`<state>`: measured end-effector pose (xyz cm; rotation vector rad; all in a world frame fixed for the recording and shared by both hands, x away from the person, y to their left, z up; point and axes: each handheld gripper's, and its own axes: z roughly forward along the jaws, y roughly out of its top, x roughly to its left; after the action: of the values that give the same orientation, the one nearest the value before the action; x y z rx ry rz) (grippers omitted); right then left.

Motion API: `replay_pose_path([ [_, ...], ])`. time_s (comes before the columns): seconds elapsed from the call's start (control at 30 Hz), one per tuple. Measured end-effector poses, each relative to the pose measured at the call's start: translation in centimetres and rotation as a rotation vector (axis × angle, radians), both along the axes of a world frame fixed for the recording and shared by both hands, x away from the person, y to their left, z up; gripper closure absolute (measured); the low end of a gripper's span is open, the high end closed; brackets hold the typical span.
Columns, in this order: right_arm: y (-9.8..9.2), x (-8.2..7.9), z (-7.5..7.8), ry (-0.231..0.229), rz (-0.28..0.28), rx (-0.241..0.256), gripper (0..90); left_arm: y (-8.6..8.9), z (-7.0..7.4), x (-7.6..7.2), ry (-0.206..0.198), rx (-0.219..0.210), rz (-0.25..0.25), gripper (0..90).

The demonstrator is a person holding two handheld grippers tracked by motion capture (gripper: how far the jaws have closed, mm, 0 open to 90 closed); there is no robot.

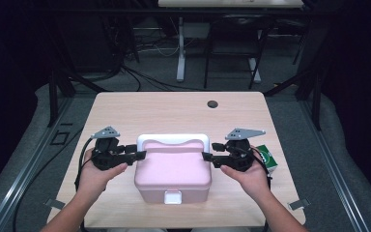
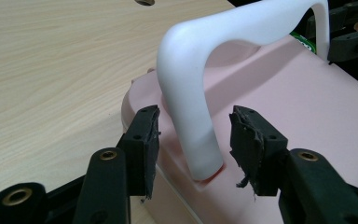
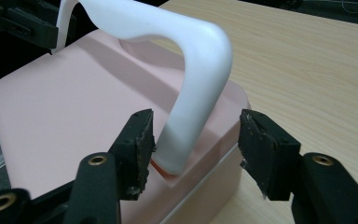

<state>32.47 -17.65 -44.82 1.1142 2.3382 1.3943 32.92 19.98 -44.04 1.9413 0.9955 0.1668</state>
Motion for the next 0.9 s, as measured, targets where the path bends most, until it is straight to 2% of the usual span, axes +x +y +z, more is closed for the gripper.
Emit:
replay_pose_path([
  [0.13,0.22,0.00,-0.11,0.002,0.025,0.002,51.3,-0.28,-0.04,0.05,0.002,-0.004,-0.005,55.2],
  [0.33,0.55,-0.23,-0.06,0.000,0.040,0.009,59.2,-0.41,-0.12,0.13,-0.002,0.012,-0.009,60.1],
  [0.4,0.61,-0.30,0.02,-0.012,0.030,-0.003,62.0,-0.40,-0.10,0.07,-0.004,0.015,-0.006,61.7],
  [0.73,0.46,-0.25,0.18,-0.001,0.043,-0.004,63.9,-0.28,0.00,-0.06,-0.021,0.026,-0.009,65.3],
  [0.9,0.41,-0.52,0.36,-0.020,0.051,-0.009,65.1,-0.22,0.21,-0.37,-0.036,0.022,-0.013,67.2],
])
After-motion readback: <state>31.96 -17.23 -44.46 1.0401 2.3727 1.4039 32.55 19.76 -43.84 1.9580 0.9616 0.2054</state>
